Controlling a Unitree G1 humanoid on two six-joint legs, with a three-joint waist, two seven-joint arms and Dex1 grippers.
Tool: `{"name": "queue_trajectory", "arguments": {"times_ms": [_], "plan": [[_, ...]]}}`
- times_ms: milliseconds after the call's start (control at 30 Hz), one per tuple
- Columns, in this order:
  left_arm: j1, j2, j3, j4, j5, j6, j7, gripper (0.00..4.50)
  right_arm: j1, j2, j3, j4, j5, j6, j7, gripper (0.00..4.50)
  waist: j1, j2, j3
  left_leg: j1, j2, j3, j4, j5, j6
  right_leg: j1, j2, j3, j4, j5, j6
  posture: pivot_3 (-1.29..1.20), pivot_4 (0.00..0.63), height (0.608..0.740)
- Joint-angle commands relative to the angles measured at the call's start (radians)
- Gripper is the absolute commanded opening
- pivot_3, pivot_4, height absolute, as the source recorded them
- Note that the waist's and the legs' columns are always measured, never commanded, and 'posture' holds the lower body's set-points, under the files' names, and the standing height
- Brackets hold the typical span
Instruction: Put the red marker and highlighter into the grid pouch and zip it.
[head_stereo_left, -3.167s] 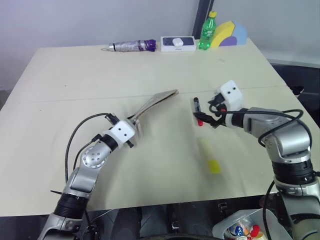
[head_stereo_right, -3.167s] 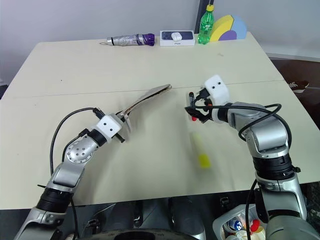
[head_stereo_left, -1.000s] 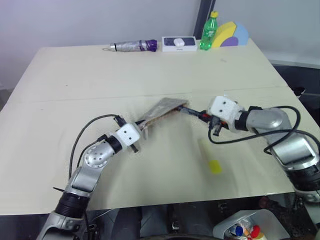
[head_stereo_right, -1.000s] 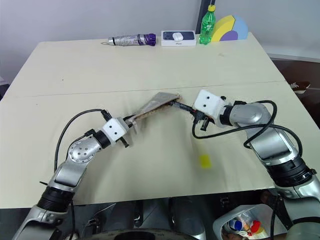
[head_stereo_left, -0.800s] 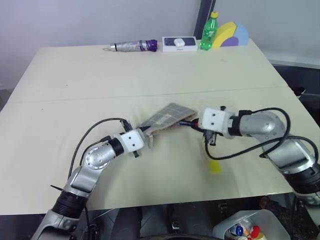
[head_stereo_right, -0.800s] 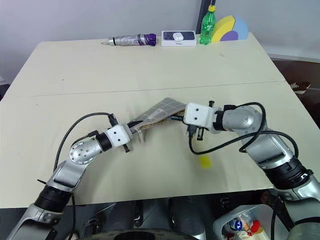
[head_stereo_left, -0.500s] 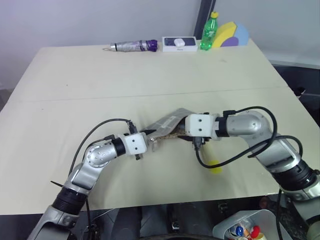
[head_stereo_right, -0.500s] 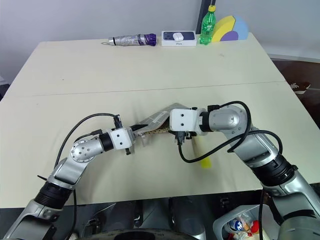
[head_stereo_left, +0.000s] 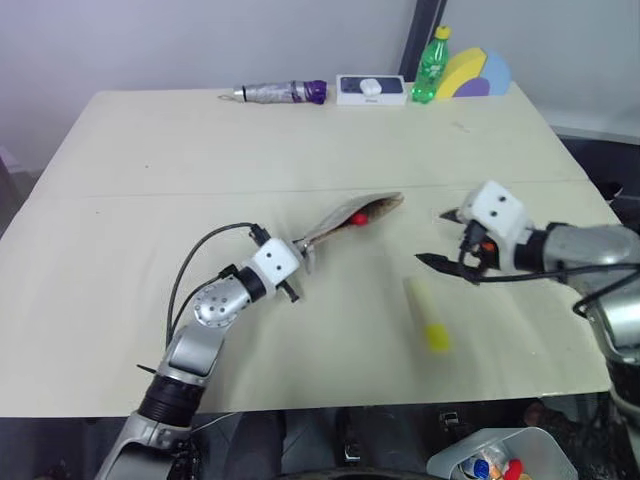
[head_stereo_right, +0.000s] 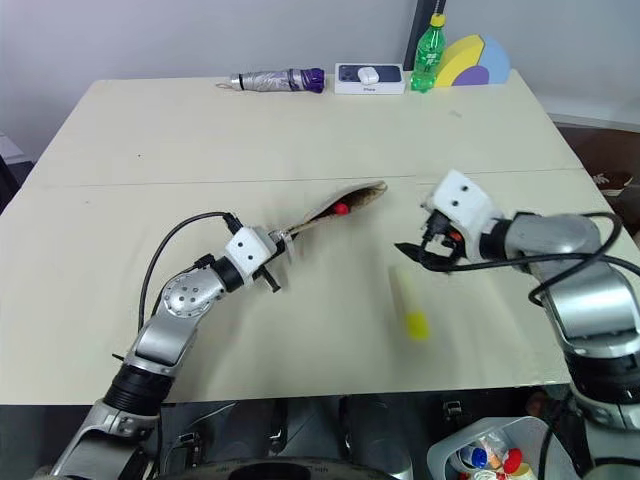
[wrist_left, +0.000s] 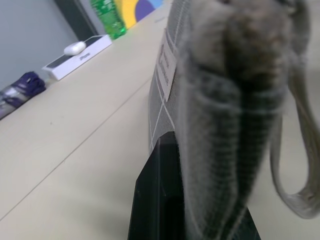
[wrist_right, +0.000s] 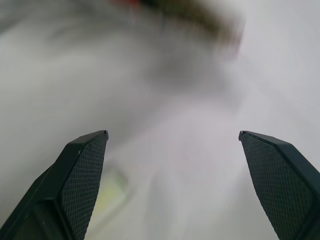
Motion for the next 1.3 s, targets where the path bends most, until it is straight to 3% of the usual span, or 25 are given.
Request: {"name": "queue_trajectory", "arguments": {"times_ms": [33, 300, 400, 567, 600, 733, 933, 1300], "plan": [[-0.031, -0.012, 0.006, 0.019, 0.003, -0.005, 0.024, 0.0, 0.129, 0.023, -0.09, -0.14, 0.077, 0.109, -0.035, 4.35, 0.004, 0.0, 0.0, 0.0, 0.0, 0.0, 0.0, 0.0, 0.0, 0.0, 0.0, 0.0, 0.0, 0.0, 0.0, 0.0, 0.15, 0.74], [-0.07, -0.019, -0.02, 0.085, 0.002, -0.057, 0.002, 0.0, 0.348, 0.13, -0.122, -0.256, 0.145, 0.248, -0.173, 4.35, 0.002, 0.001, -0.001, 0.002, 0.0, -0.001, 0.001, 0.0, 0.0, 0.003, 0.001, 0.0, 0.0, 0.0, 0.0, 0.0, 0.15, 0.74], [-0.078, -0.024, -0.021, 0.1, -0.002, -0.068, -0.001, 0.0, 0.367, 0.142, -0.112, -0.26, 0.158, 0.264, -0.205, 3.59, 0.003, 0.001, -0.001, 0.002, 0.0, -0.001, 0.001, 0.0, 0.0, 0.003, 0.002, 0.0, 0.0, 0.0, 0.0, 0.0, 0.15, 0.74], [-0.088, -0.027, -0.024, 0.117, -0.001, -0.082, 0.0, 0.0, 0.372, 0.104, -0.086, -0.254, 0.153, 0.23, -0.228, 1.03, 0.004, 0.001, -0.001, 0.002, -0.001, -0.001, 0.001, 0.0, 0.0, 0.003, 0.003, 0.0, 0.0, 0.0, 0.001, 0.0, 0.15, 0.74], [-0.088, -0.027, -0.023, 0.118, -0.001, -0.085, 0.0, 0.0, 0.365, 0.089, -0.081, -0.246, 0.144, 0.211, -0.231, 0.84, 0.004, 0.001, -0.001, 0.002, -0.001, -0.001, 0.001, 0.0, 0.0, 0.003, 0.002, 0.0, 0.0, 0.0, 0.001, 0.0, 0.15, 0.74], [-0.081, -0.02, -0.022, 0.115, -0.008, -0.098, -0.008, 0.0, 0.306, 0.005, -0.073, -0.197, 0.069, 0.052, -0.242, 0.85, 0.002, 0.001, -0.001, 0.002, -0.002, -0.001, 0.001, 0.0, 0.0, 0.003, 0.003, 0.0, -0.001, 0.0, 0.001, 0.0, 0.15, 0.74], [-0.067, 0.002, -0.023, 0.109, 0.002, -0.12, -0.02, 0.0, 0.105, -0.146, -0.074, -0.057, -0.002, -0.133, -0.203, 0.85, 0.002, 0.001, -0.001, 0.002, -0.002, -0.001, 0.001, 0.0, 0.0, 0.003, 0.003, 0.0, -0.001, 0.0, 0.001, 0.0, 0.15, 0.74], [-0.06, 0.007, -0.03, 0.079, 0.024, -0.125, -0.015, 0.0, -0.07, -0.166, 0.119, 0.062, -0.1, -0.291, -0.141, 0.85, 0.003, 0.001, -0.001, 0.002, 0.0, -0.001, 0.0, 0.0, 0.0, 0.003, 0.002, 0.0, -0.002, 0.0, 0.001, 0.0, 0.15, 0.74]]}}
